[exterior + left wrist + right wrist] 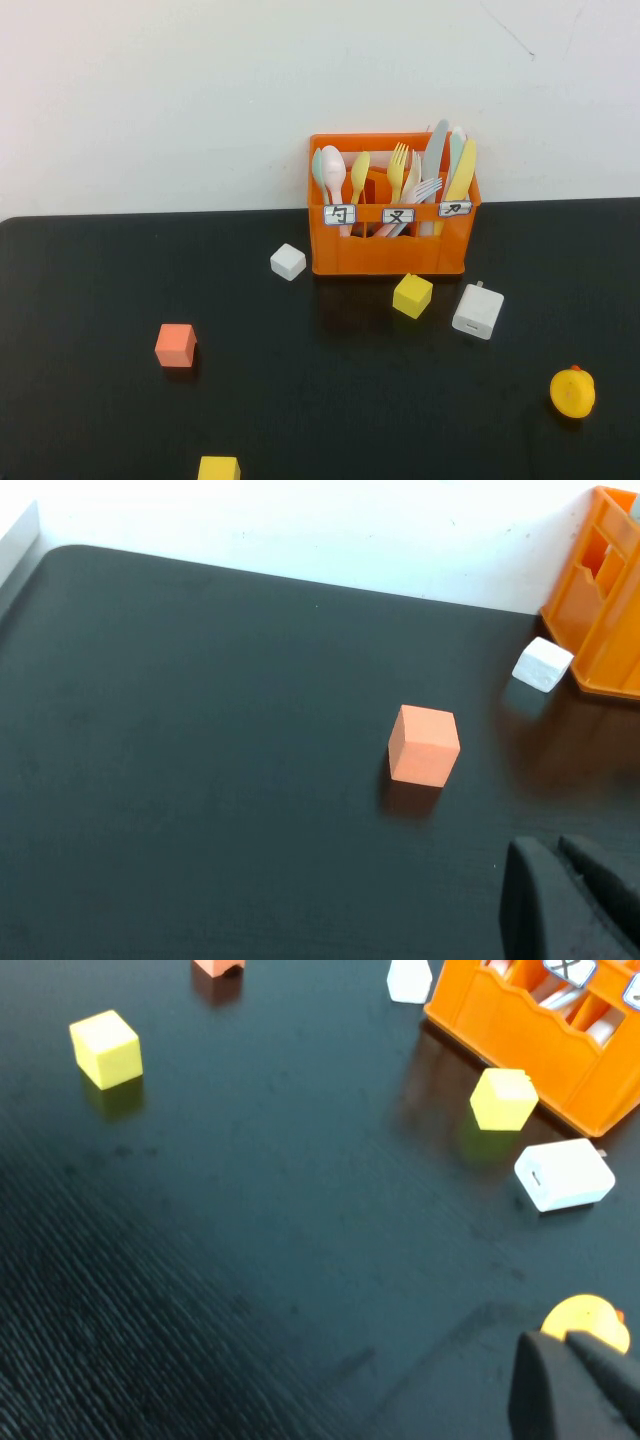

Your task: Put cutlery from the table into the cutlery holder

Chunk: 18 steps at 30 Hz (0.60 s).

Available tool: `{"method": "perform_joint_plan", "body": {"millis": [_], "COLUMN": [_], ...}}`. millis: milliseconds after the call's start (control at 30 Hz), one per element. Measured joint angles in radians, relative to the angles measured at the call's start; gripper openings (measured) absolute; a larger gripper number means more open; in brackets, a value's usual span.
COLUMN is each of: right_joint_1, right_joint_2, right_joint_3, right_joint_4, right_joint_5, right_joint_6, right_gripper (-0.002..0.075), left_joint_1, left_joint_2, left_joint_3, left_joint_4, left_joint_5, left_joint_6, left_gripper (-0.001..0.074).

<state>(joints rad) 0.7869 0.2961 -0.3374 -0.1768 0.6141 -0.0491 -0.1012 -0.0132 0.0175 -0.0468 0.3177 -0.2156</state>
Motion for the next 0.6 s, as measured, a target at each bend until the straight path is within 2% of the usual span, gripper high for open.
{"method": "perform_joint_plan", "body": {"millis": [167, 233, 367, 600], "right_joint_1": [-0.002, -0.044, -0.199, -0.505], "right_joint_2": [-0.004, -0.02, -0.048, -0.162], "right_joint_3": [0.0, 0.004, 0.048, 0.25], "right_joint_4": [0.0, 0.002, 0.013, 0.015], "right_joint_5": [0.004, 0.009, -0.011, -0.245], "right_joint_6": [-0.002, -0.015, -0.016, -0.032], "right_gripper": [-0.0001, -0.0001, -0.0001, -0.0001], "left_joint_1": [0.0, 0.0, -0.001, -0.004], "left_joint_2": [0.0, 0.0, 0.0, 0.0], "left_joint_3": [0.0, 0.0, 0.0, 0.0], "left_joint_4": [0.0, 0.0, -0.002, -0.004], "left_joint_5": [0.0, 0.0, 0.0, 0.002], "left_joint_6": [0.0, 0.0, 0.0, 0.0], "left_gripper": [-0.0001, -0.0001, -0.0001, -0.0001]}}
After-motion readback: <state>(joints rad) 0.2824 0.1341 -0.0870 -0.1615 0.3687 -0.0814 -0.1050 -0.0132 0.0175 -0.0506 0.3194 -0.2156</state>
